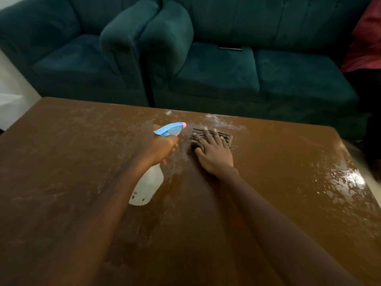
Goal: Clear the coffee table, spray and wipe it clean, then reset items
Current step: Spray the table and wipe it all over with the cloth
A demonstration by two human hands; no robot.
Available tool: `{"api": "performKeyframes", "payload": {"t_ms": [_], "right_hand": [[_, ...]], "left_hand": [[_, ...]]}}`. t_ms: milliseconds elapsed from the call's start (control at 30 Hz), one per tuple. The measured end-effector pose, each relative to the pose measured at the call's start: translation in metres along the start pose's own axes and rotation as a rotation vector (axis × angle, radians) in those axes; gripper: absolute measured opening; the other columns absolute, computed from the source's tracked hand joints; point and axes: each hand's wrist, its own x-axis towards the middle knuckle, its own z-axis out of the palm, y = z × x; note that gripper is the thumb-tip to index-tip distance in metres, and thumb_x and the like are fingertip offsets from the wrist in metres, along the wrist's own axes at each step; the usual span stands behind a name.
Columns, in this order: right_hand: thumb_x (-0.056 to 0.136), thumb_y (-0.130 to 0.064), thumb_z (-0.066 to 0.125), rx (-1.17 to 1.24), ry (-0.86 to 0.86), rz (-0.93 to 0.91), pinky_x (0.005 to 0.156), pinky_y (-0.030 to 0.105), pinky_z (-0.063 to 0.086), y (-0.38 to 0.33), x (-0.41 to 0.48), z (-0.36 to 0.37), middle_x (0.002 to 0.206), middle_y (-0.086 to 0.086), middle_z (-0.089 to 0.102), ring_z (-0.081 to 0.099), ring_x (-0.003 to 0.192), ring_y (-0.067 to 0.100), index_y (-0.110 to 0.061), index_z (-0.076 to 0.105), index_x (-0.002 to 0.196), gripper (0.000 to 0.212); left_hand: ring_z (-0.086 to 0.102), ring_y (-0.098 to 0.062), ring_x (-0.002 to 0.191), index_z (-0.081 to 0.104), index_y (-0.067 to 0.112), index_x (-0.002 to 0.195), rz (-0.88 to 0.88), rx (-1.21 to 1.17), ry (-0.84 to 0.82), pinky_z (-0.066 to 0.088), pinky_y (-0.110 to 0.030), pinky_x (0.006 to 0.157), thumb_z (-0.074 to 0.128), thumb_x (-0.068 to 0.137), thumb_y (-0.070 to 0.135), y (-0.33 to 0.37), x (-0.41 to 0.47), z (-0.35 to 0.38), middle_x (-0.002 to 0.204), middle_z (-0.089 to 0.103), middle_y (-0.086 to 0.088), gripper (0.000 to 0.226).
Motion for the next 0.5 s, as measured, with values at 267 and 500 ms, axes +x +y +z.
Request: {"api": "performKeyframes", "payload": {"t_ms": [267,500], "right_hand": [[0.087,-0.061,0.005,-0.009,-0.005,-0.103,0.117,0.03,-0.01,0.043,-0.092,-0.006,0.159,-0.025,-0.008,-0.016,0.148,0.005,-0.054,0.011,0.149,0.063],[0.098,-0.054,0.017,-0.012,0.084,0.225,0.123,0.046,0.003,0.075,-0.024,-0.015,0.165,-0.008,0.001,-0.006,0.151,0.017,-0.034,0.021,0.155,0.06]], "left_hand": [[0.057,-0.014,0.06,0.061,0.013,0.097,0.023,-0.018,0.0,0.047,-0.024,0.05,0.053,0.095,0.032,0.003,-0.003,-0.002,0.081,0.064,-0.004,0.02],[0.056,-0.017,0.057,0.061,0.016,0.092,0.06,0.046,0.027,0.047,-0.023,0.049,0.057,0.094,0.029,0.003,-0.002,0.008,0.074,0.062,-0.005,0.014]]}}
